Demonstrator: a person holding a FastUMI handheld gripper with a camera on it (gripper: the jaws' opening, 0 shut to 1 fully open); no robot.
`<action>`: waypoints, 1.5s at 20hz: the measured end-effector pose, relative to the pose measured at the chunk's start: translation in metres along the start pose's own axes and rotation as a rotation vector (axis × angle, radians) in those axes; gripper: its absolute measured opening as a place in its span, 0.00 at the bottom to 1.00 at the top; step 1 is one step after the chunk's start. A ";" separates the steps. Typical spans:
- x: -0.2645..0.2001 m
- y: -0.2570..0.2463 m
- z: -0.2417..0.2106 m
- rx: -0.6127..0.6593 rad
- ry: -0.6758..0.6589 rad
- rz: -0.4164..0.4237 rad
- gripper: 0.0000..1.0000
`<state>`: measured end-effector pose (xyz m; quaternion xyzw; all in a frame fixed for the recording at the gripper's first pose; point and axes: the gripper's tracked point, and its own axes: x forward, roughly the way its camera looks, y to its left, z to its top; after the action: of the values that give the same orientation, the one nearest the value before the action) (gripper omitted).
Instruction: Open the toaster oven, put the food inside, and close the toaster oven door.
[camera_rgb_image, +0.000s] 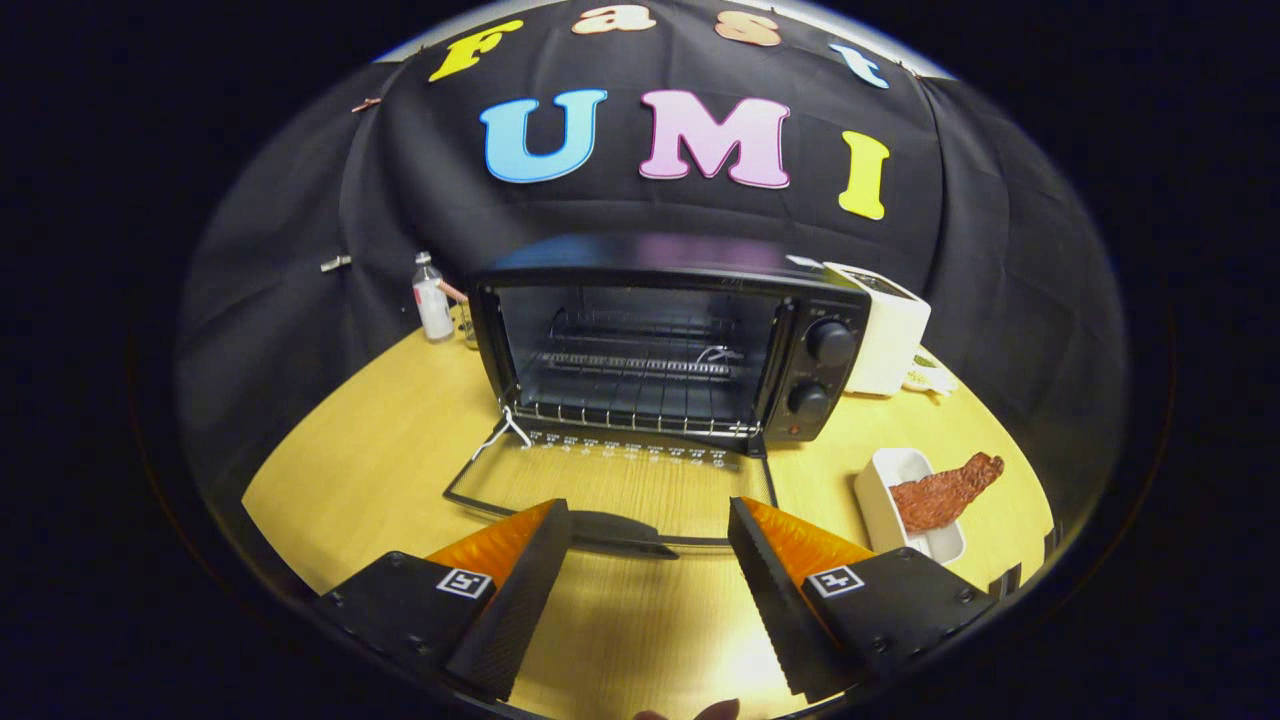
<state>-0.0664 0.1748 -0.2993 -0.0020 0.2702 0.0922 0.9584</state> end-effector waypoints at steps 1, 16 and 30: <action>-0.007 -0.008 0.008 0.001 -0.015 0.007 0.98; -0.055 -0.193 0.054 -0.001 0.016 0.051 0.98; 0.027 -0.279 -0.033 0.249 0.387 0.171 0.96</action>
<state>-0.0112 -0.0962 -0.3539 0.1213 0.4573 0.1366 0.8703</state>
